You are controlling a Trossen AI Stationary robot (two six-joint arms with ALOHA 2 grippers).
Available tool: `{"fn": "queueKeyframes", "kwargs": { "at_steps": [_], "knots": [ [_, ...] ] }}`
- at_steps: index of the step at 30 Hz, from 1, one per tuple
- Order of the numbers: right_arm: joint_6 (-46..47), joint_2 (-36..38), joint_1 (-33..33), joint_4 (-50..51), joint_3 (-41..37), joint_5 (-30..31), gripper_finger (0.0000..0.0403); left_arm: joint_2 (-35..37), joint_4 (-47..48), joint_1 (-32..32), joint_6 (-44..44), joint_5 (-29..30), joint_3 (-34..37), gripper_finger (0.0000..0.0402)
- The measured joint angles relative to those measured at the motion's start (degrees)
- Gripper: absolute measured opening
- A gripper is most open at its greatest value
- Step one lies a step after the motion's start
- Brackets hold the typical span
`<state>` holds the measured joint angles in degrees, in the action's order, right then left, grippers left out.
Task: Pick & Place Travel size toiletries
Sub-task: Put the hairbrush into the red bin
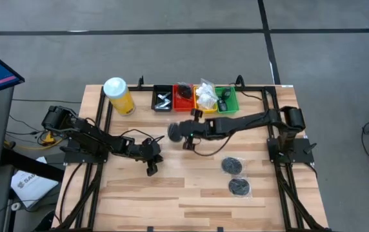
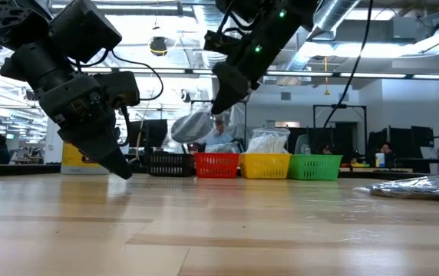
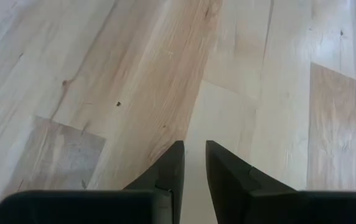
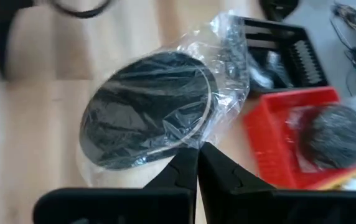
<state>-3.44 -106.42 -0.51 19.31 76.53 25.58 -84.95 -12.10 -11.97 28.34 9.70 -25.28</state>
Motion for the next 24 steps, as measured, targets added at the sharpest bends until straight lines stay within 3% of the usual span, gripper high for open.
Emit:
{"fn": "queueKeyframes", "kwargs": {
  "at_steps": [24],
  "knots": [
    [-6.9,-0.5,17.7,-7.2,0.0,3.3,0.0000,0.0,-1.0,0.0,0.0,0.2,0.0,0.0058]
  ]
}}
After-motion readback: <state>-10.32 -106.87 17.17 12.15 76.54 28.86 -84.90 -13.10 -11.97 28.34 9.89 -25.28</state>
